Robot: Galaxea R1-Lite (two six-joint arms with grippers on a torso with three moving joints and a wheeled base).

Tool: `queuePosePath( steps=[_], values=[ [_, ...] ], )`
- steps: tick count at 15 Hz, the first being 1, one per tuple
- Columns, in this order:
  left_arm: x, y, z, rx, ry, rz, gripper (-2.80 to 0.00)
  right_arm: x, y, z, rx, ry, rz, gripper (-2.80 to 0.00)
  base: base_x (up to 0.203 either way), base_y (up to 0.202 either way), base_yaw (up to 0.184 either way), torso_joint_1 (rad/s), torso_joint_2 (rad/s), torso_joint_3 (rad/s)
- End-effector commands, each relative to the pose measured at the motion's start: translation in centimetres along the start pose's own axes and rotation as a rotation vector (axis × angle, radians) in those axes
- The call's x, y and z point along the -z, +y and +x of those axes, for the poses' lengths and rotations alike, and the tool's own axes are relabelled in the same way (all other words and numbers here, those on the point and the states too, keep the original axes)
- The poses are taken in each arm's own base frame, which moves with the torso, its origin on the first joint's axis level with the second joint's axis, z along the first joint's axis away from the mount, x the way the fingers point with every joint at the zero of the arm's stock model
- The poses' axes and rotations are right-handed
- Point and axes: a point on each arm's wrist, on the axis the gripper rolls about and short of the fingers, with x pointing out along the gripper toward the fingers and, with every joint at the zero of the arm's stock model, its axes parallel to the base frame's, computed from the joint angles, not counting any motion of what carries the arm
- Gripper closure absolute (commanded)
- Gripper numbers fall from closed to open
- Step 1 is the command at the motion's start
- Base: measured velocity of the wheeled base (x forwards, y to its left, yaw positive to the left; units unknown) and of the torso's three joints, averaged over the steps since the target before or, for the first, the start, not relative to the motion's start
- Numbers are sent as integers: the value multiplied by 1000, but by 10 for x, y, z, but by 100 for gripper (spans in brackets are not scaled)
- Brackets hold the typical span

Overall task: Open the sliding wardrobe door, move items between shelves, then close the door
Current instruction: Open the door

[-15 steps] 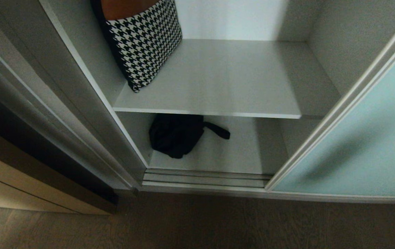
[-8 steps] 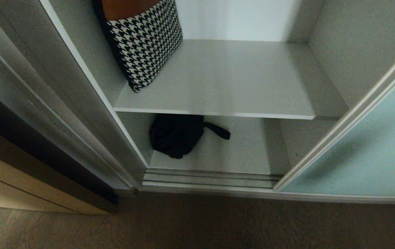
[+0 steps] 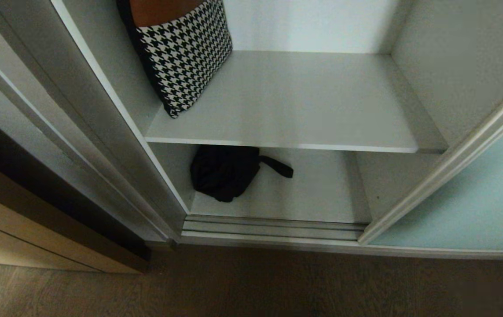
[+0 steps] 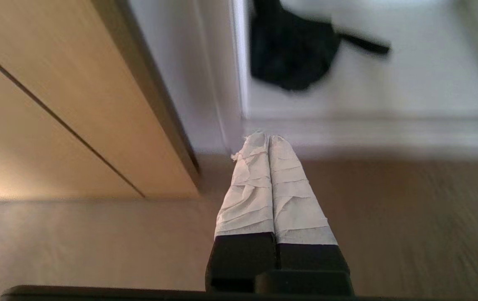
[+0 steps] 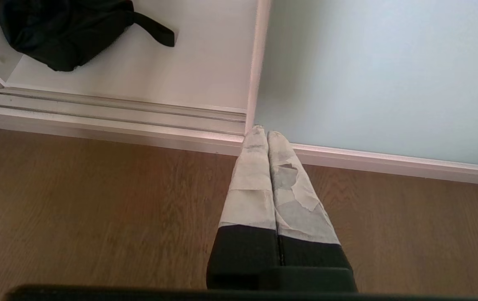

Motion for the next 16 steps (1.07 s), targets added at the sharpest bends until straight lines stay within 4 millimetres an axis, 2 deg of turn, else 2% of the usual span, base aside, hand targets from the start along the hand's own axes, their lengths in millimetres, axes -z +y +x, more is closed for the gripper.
queuePosePath(
  steps=[1,6,8,10,13,16],
  values=[
    [11,-1,-4,10,37,-9,0,0,0,0,0,0,0,0,0,0,0,0,0,0],
    [13,0,-4,-64,45,-193,0,0,0,0,0,0,0,0,0,0,0,0,0,0],
    [13,0,-3,-69,26,-89,0,0,0,0,0,0,1,0,0,0,0,0,0,0],
    [18,-1,-3,-28,92,56,0,0,0,0,0,0,0,0,0,0,0,0,0,0],
    [17,-1,-4,-30,93,-17,0,0,0,0,0,1,0,0,0,0,0,0,0,0],
    [17,-1,-4,-33,91,0,0,0,0,0,0,0,1,0,0,0,0,0,0,0]
  ],
)
